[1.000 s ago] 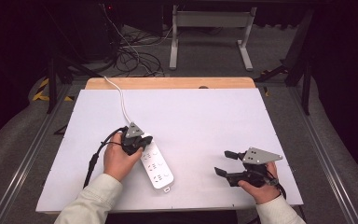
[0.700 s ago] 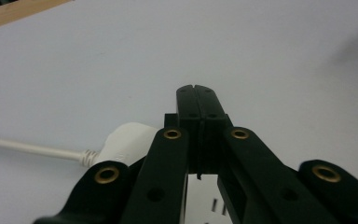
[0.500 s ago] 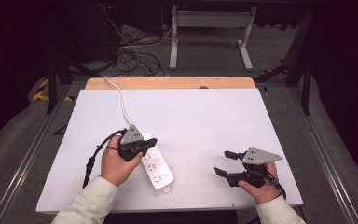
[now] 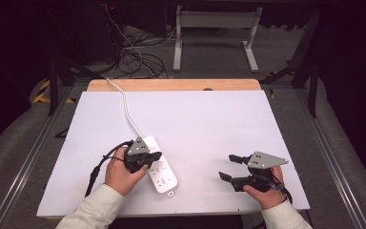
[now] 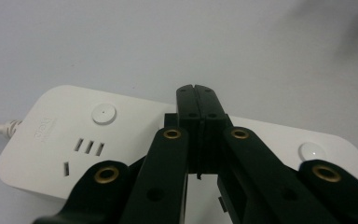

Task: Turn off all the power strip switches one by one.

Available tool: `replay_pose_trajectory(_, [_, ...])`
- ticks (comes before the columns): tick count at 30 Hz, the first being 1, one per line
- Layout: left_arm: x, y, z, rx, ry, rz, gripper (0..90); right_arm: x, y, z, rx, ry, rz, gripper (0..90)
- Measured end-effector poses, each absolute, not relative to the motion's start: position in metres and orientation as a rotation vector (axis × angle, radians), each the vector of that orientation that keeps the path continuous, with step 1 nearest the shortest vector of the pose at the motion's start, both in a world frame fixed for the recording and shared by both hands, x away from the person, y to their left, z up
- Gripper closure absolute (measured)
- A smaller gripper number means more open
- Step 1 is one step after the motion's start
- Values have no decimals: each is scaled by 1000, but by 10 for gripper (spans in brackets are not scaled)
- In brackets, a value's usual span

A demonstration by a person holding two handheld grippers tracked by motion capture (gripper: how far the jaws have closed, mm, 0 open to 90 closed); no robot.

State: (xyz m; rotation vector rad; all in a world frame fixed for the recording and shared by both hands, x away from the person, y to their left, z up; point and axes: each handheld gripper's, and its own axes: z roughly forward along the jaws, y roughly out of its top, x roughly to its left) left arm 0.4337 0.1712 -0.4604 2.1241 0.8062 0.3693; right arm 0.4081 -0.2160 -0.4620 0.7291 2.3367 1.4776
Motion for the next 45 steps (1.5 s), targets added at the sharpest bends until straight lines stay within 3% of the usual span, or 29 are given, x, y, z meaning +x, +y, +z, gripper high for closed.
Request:
replay_pose_trajectory(18, [441, 170, -468, 2133, 831, 408, 900, 408, -215, -462, 732, 2341, 1472, 276])
replay_pose_trajectory(34, [446, 169, -470, 2131, 858, 359, 900, 408, -215, -462, 732, 2341, 1480, 276])
replay_pose_trajectory(45, [446, 167, -469, 2159, 836, 412, 900, 407, -215, -462, 729, 2341, 1478, 276])
